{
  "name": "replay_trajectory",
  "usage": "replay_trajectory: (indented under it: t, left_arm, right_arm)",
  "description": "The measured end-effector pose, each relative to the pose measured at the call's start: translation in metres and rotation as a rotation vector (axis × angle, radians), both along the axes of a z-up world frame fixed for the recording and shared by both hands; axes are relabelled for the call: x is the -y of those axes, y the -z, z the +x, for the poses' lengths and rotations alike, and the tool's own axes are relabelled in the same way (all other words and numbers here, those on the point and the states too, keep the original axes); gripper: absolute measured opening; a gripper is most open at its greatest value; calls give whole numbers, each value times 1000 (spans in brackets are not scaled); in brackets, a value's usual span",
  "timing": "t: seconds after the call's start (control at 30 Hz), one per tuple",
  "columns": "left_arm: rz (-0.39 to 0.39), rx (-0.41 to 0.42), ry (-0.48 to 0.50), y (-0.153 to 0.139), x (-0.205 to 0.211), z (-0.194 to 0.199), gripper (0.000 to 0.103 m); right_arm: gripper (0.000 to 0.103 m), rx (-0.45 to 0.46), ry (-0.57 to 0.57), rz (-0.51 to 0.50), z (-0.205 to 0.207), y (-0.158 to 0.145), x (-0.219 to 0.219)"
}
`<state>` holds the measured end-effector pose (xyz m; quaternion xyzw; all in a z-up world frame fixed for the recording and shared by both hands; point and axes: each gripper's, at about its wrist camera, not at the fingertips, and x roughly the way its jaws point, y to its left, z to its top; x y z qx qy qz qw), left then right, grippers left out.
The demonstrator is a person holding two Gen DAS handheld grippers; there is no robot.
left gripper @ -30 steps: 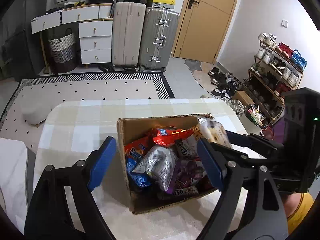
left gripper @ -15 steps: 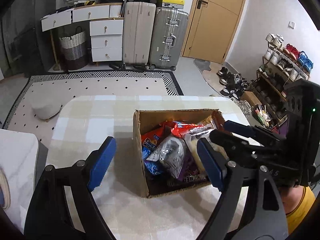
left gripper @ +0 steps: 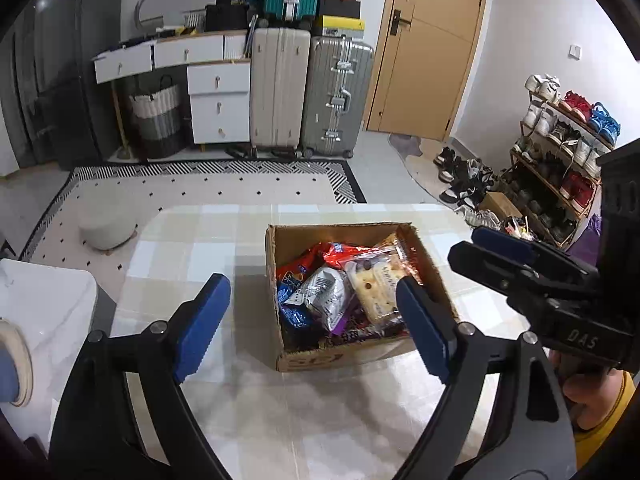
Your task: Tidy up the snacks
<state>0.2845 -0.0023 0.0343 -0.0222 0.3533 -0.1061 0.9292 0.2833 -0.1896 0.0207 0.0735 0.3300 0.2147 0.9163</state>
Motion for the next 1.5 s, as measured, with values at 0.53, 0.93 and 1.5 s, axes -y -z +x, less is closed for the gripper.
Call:
replay_trajectory:
  t: [0.53,0.93,1.5]
  left_arm:
    - [-6,197,-7,-75,-4,-160,102]
    - [-6,292,-22,-91,-33,-291,102]
    - [130,399,-175,-67,-66,-341,102]
  right_arm:
    - [84,203,-19,-16,-152,-76,-4]
    - [102,316,39,-8,-261,-91,16]
    - [102,363,89,-49,-292,-54,43]
